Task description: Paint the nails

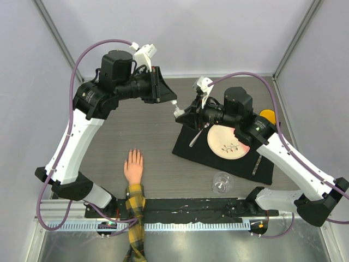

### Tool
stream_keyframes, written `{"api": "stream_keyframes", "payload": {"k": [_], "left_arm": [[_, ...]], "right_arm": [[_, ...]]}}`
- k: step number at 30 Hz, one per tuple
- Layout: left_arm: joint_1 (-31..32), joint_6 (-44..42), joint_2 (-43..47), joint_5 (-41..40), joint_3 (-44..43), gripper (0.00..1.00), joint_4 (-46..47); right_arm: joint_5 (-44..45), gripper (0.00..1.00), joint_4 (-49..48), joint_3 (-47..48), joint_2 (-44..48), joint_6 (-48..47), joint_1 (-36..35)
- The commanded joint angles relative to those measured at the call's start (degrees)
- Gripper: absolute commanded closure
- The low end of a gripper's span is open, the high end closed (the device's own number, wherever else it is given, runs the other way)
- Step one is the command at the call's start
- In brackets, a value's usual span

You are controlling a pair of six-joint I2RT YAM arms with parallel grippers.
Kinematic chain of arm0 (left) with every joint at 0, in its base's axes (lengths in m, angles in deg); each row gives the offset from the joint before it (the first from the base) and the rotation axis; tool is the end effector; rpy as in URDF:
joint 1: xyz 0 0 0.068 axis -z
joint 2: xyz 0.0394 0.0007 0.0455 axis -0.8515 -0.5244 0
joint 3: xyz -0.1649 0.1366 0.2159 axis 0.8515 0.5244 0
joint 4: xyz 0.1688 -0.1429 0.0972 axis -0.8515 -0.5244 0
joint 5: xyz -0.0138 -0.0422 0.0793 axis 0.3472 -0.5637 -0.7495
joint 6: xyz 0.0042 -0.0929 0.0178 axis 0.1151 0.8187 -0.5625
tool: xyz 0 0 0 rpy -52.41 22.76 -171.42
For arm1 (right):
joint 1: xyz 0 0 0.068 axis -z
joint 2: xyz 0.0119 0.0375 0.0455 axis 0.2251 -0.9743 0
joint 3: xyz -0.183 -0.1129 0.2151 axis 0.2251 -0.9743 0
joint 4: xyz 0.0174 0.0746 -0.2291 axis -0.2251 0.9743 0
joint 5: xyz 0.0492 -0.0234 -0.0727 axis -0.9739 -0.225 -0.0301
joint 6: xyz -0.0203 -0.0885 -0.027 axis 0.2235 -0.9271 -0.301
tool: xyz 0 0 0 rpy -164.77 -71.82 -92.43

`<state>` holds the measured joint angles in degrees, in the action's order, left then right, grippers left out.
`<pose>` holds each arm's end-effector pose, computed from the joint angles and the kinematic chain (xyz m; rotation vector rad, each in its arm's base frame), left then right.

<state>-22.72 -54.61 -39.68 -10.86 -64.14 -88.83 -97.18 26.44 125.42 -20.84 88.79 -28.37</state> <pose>0.2216 -0.1966 0.5247 0.3170 2.0995 -1.1056 0.1780 0.2045 0.4506 -0.9153 1.5776 0.9191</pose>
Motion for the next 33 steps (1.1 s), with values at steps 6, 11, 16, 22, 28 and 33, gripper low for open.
{"api": "stream_keyframes", "payload": {"k": [6, 11, 16, 22, 28, 33], "left_arm": [[0.0, -0.9, 1.7, 0.0, -1.7, 1.0, 2.4], [-0.1, -1.5, 1.9, -0.2, -2.0, 1.0, 2.1], [-0.6, -1.8, 2.7, -0.6, -1.9, 1.0, 1.7], [-1.0, -1.7, 3.6, -0.9, -1.1, 1.0, 2.1], [-1.3, -1.5, 5.1, -1.5, 0.8, 1.0, 4.3], [-2.8, -4.6, 5.9, -5.9, 1.0, 1.0, 0.7]], "right_arm": [[-0.6, 1.0, -2.8, 0.7, 0.5, 0.6, 0.2], [-0.5, 1.0, -2.9, 0.7, 0.4, 0.6, 0.2], [-0.6, 1.0, -2.9, 0.3, 0.5, 0.9, 0.3], [-1.0, 1.0, -3.1, 0.3, 0.5, 0.9, 0.2], [-1.1, 1.0, -3.2, 0.3, 0.3, 0.8, 0.2], [0.4, 1.0, -4.5, -0.6, 1.6, 1.2, 0.2]]}}
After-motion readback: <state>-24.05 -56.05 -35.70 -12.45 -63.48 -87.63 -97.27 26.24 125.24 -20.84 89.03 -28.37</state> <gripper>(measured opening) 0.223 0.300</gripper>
